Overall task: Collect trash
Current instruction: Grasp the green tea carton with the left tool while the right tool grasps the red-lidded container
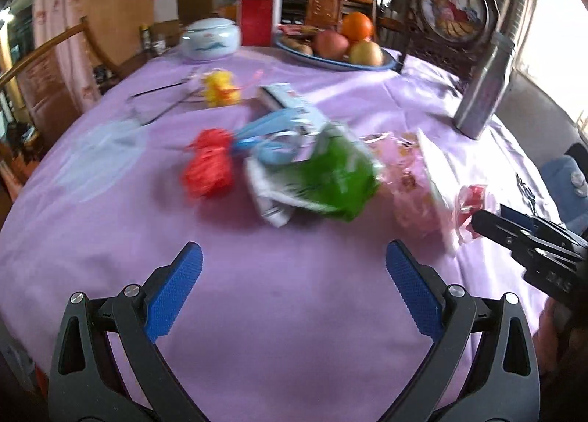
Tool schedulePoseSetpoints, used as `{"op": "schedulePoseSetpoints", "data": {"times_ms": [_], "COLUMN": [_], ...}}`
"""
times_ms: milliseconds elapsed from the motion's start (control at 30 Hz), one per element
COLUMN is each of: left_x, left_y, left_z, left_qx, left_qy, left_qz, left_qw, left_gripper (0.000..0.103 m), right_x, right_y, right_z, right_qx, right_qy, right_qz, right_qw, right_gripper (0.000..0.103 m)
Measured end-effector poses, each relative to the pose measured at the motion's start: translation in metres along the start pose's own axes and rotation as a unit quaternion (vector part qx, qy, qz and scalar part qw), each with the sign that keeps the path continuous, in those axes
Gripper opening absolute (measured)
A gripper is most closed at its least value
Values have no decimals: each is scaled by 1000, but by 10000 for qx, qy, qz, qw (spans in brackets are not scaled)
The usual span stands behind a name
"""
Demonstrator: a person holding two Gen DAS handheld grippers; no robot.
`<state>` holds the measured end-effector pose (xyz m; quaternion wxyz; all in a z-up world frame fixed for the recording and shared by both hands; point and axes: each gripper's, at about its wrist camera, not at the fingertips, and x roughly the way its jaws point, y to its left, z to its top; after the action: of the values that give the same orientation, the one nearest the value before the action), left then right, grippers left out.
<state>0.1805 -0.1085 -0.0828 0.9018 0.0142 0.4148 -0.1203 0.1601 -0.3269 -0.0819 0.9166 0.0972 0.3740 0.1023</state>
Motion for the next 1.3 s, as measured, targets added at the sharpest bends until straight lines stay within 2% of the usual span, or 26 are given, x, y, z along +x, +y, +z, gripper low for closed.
{"op": "schedulePoseSetpoints", "data": {"times_ms": [133, 333, 433, 467, 500, 567, 700, 867, 1033, 1300], "left_x": [24, 52, 64, 62, 60, 50, 17, -26, -34, -21], "left_y": [-12, -7, 7, 12, 18, 24, 32, 37, 39, 52], "left_z": [14, 41, 44, 42, 40, 34, 14, -17, -37, -39], "left_qx": [-60, -600, -1034, -1134, -1193, -1130, -914, -487, -162, -652], "left_qy": [129, 214, 369, 347, 298, 240, 75, -134, -180, -101], "left_qz": [33, -73, -374, -486, -605, -711, -691, -298, 278, 231], "left_qw": [9999, 9979, 9933, 9918, 9906, 9908, 9934, 9983, 9993, 9976], "left_gripper": [96, 97, 96, 94, 86, 83, 83, 83, 87, 96], "right_x": [-9, -5, -4, -5, -5, -6, -8, -8, -6, -4], "right_y": [-15, -16, -14, -15, -15, -16, -14, -9, -3, -4], "right_z": [5, 6, 6, 5, 5, 6, 5, 4, 2, 1], "right_qx": [347, 408, 366, 387, 410, 425, 408, 321, 189, 207], "right_qy": [-215, -103, -94, -100, -107, -119, -136, -115, -66, 10], "right_qz": [49, 164, 165, 174, 188, 217, 284, 321, 304, 286], "right_qw": [9992, 9990, 9991, 9991, 9989, 9988, 9987, 9989, 9993, 9994], "right_gripper": [47, 47, 47, 47, 47, 47, 47, 47, 47, 47]}}
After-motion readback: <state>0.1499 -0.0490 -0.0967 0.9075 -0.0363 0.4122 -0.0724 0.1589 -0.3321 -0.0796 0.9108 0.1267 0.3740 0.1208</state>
